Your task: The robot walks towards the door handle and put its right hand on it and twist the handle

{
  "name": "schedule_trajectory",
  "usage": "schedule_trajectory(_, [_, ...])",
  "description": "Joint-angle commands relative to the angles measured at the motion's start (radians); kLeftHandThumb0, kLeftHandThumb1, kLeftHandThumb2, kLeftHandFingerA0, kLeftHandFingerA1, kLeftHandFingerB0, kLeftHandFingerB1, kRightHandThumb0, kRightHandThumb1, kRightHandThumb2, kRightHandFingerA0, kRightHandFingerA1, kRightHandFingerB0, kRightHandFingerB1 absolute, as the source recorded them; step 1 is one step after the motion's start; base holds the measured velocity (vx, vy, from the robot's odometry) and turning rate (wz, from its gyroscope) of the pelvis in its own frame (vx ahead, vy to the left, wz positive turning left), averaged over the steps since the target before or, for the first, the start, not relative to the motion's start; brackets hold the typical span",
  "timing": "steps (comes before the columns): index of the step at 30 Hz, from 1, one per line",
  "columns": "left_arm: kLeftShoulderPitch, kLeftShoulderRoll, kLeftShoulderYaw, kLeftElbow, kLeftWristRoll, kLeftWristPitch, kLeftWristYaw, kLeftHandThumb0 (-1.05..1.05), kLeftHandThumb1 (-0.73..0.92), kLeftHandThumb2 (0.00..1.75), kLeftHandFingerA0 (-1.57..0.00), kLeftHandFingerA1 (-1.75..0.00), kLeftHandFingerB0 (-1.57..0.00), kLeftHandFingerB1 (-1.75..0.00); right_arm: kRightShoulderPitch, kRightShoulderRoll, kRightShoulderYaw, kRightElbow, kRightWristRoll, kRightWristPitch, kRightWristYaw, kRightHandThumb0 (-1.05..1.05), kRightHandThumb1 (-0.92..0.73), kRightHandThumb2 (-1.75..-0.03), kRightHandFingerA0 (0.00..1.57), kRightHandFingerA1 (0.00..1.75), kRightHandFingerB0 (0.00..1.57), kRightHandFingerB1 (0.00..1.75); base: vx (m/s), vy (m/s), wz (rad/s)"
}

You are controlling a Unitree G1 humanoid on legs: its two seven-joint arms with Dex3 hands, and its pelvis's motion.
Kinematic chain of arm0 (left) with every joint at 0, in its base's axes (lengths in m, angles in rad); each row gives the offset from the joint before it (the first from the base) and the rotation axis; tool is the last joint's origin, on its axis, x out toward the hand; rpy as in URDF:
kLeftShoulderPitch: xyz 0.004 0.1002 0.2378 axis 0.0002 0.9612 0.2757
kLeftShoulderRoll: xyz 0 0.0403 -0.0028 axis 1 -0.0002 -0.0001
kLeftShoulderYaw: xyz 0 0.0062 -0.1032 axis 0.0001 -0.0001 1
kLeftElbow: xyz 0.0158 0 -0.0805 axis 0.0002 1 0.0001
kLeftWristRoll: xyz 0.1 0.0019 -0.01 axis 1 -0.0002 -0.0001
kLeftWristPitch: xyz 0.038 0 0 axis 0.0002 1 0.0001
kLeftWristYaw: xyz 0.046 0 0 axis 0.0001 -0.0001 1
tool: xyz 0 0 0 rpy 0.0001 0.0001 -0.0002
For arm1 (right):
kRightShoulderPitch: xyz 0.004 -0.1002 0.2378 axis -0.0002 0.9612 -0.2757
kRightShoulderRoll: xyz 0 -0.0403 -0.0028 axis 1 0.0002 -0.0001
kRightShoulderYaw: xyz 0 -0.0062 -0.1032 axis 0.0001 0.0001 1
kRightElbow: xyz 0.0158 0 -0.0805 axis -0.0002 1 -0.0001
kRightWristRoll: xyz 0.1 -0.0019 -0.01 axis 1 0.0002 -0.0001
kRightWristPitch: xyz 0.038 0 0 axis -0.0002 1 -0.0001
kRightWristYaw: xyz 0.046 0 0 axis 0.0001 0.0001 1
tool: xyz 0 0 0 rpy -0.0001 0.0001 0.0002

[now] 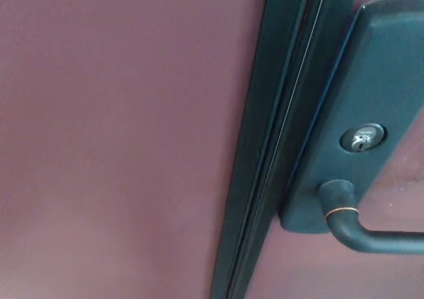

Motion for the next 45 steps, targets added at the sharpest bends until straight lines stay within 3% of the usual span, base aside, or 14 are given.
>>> schedule_trajectory(1, [-0.002,-0.008,0.004,-0.002,-0.006,-0.001,-0.009,-0.12,0.64,0.58,-0.65,-0.5,-0.48,-0.41,-0.006,-0.008,-0.001,-0.003,-0.004,0.0,0.005,-0.24,-0.68,-0.6,0.63,0.47,0.44,0.38,0.0,0.0,0.0])
schedule_trajectory(12, [-0.012,-0.01,0.013,0.005,-0.004,0.008,-0.004,-0.12,0.64,0.58,-0.64,-0.49,-0.48,-0.41,-0.03,-0.008,0.007,-0.003,-0.008,0.019,0.021,-0.24,-0.69,-0.6,0.66,0.48,0.46,0.39,-0.02,-0.057,0.03])
schedule_trajectory(22, [0.003,-0.013,0.014,0.003,-0.005,-0.01,-0.009,-0.12,0.64,0.58,-0.64,-0.49,-0.48,-0.41,-0.038,-0.013,0.008,-0.003,-0.01,0.044,0.045,-0.26,-0.69,-0.6,0.6,0.46,0.44,0.38,0.0,0.0,0.0])
schedule_trajectory(23, [0.003,-0.012,0.018,0.002,-0.009,-0.008,-0.011,-0.12,0.64,0.58,-0.64,-0.49,-0.48,-0.41,-0.041,-0.012,-0.001,-0.005,0.001,0.038,0.057,-0.34,-0.6,-0.73,0.54,0.53,0.39,0.45,0.0,0.0,0.0])
schedule_trajectory(27, [0.001,-0.009,0.025,0.0,-0.013,-0.004,-0.013,-0.12,0.64,0.58,-0.64,-0.49,-0.48,-0.41,-0.046,-0.012,-0.017,-0.011,0.014,0.031,0.077,-0.34,-0.6,-0.73,0.54,0.53,0.39,0.45,0.0,0.0,0.0])
schedule_trajectory(28, [-0.027,0.005,0.026,-0.005,-0.013,0.007,-0.014,-0.12,0.64,0.58,-0.64,-0.49,-0.48,-0.41,-0.072,-0.021,-0.053,-0.051,0.059,-0.01,0.132,-0.26,-0.7,-0.61,0.55,0.46,0.4,0.38,0.0,0.0,0.0])
schedule_trajectory(36, [-0.056,0.003,0.021,-0.003,-0.007,0.017,-0.015,-0.12,0.64,0.58,-0.64,-0.49,-0.48,-0.41,-0.05,-0.014,-0.082,-0.1,0.067,-0.054,0.175,-0.28,-0.69,-0.61,0.53,0.46,0.39,0.38,0.0,0.0,0.0])
schedule_trajectory(37, [-0.05,0.004,0.021,-0.005,-0.007,0.009,-0.018,-0.12,0.64,0.58,-0.64,-0.49,-0.48,-0.41,-0.055,-0.024,-0.063,-0.077,0.043,-0.038,0.169,-0.36,-0.58,-0.74,0.51,0.53,0.37,0.45,0.0,0.0,0.0])
schedule_trajectory(40, [-0.047,0.005,0.021,-0.007,-0.007,0.006,-0.02,-0.12,0.64,0.58,-0.64,-0.49,-0.48,-0.41,-0.058,-0.03,-0.052,-0.064,0.035,-0.033,0.166,-0.36,-0.58,-0.74,0.51,0.53,0.37,0.45,0.0,0.0,0.0])
schedule_trajectory(41, [-0.048,0.004,0.016,-0.004,-0.001,0.009,-0.014,-0.12,0.64,0.58,-0.64,-0.48,-0.47,-0.41,-0.065,-0.038,-0.039,-0.056,0.022,-0.018,0.159,-0.29,-0.69,-0.6,0.56,0.46,0.41,0.37,0.0,0.0,0.0])
schedule_trajectory(45, [-0.052,0.002,0.016,0.002,-0.001,0.011,-0.01,-0.12,0.64,0.58,-0.64,-0.49,-0.47,-0.41,-0.068,-0.049,-0.025,-0.047,0.021,-0.009,0.151,-0.29,-0.69,-0.6,0.57,0.46,0.41,0.37,0.0,0.0,0.0])
